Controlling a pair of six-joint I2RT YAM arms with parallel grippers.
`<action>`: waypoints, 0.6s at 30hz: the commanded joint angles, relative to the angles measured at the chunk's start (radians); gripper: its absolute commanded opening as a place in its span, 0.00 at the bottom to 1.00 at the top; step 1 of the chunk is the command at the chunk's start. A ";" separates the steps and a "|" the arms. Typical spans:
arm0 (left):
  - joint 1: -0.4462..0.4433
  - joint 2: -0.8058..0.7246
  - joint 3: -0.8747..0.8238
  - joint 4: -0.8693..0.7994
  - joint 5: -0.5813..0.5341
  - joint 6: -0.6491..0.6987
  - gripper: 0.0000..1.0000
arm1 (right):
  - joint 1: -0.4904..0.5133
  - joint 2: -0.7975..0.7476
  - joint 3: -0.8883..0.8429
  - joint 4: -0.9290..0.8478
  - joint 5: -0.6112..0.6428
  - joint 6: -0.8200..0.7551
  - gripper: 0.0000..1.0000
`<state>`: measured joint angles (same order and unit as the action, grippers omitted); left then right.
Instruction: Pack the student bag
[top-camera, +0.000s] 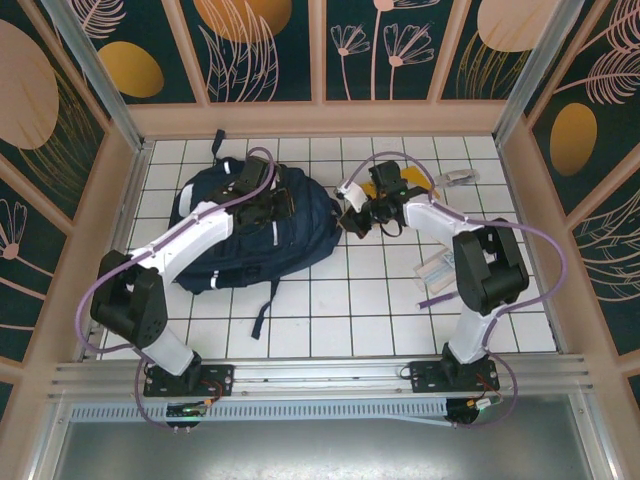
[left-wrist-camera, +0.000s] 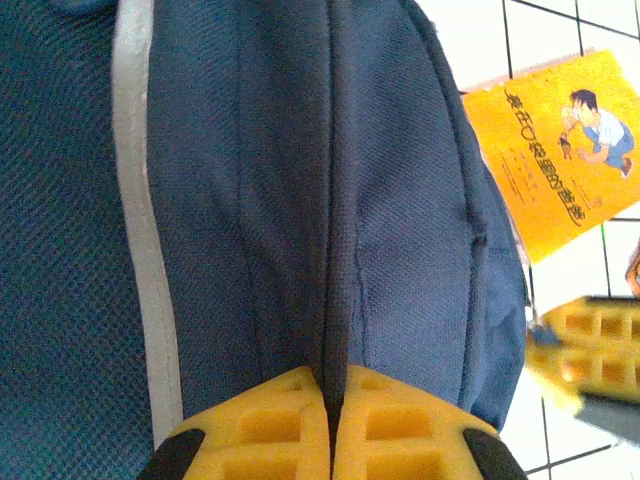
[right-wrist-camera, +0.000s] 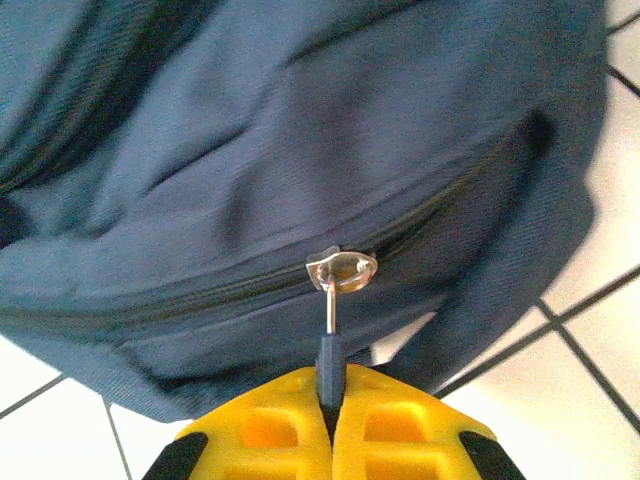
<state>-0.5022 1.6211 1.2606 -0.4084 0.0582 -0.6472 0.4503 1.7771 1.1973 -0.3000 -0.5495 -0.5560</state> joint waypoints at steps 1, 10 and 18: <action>0.026 0.013 0.053 0.106 -0.048 -0.062 0.00 | 0.052 -0.031 -0.022 -0.082 -0.040 -0.161 0.00; 0.028 0.063 0.115 0.131 -0.031 -0.176 0.00 | 0.184 -0.049 -0.100 0.119 -0.113 0.002 0.01; 0.028 0.084 0.123 0.144 -0.026 -0.218 0.00 | 0.326 -0.042 -0.176 0.265 -0.074 0.026 0.05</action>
<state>-0.4824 1.7016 1.3296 -0.3851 0.0433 -0.8238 0.7338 1.7660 1.0492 -0.1188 -0.5983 -0.5396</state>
